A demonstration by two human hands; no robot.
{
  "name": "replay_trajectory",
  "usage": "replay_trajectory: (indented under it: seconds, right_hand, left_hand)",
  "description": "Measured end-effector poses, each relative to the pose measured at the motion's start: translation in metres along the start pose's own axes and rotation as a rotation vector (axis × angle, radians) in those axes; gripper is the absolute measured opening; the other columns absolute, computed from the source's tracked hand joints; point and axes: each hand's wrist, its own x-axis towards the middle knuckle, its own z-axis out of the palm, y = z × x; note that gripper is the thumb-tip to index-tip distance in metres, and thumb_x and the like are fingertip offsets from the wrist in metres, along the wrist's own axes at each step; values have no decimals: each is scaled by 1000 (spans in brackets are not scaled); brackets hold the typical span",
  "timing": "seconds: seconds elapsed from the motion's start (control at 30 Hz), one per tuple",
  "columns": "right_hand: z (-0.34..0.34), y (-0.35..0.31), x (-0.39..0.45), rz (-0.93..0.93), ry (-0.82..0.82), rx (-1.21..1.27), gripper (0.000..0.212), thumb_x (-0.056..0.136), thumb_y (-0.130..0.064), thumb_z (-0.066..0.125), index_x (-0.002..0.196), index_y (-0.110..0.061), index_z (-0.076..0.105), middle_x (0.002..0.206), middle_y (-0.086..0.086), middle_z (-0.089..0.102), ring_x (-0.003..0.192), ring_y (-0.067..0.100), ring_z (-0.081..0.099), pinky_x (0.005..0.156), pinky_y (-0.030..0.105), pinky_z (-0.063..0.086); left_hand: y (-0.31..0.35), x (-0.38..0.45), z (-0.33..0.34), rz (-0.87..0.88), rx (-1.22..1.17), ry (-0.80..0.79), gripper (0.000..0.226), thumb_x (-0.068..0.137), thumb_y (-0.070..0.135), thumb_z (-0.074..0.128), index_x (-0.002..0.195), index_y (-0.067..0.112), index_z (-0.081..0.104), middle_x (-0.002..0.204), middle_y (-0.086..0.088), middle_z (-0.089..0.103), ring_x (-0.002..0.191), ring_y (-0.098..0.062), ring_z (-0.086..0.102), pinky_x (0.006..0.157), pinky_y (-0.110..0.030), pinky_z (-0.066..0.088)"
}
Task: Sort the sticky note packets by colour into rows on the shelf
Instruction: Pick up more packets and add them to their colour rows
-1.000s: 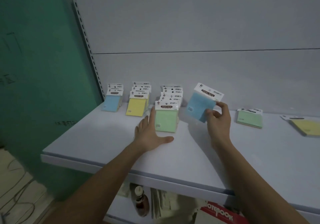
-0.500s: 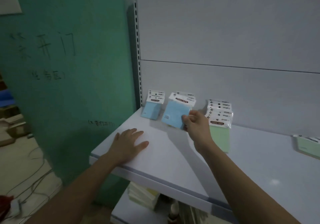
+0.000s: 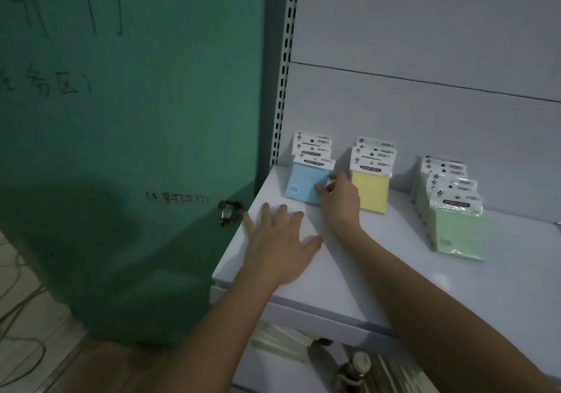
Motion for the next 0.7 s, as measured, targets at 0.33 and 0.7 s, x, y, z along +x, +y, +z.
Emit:
replay_trajectory:
  seconds: [0.33, 0.7]
  right_hand:
    - [14, 1, 7, -217, 14, -425, 17, 95, -13, 44, 110, -4, 45, 104, 18, 57, 90, 37, 55, 65, 36, 37]
    - [-9, -2, -31, -221, 11, -387, 24, 95, -8, 43, 117, -4, 53, 119, 17, 54, 106, 32, 51, 81, 37, 44]
  left_hand:
    - [0, -2, 1, 18, -32, 45, 71, 91, 65, 22, 150, 25, 21, 161, -5, 11, 148, -35, -3, 112, -65, -8]
    - [4, -2, -4, -1, -25, 56, 72, 87, 69, 26, 148, 30, 28, 159, -3, 20, 148, -32, 7, 113, -64, 1]
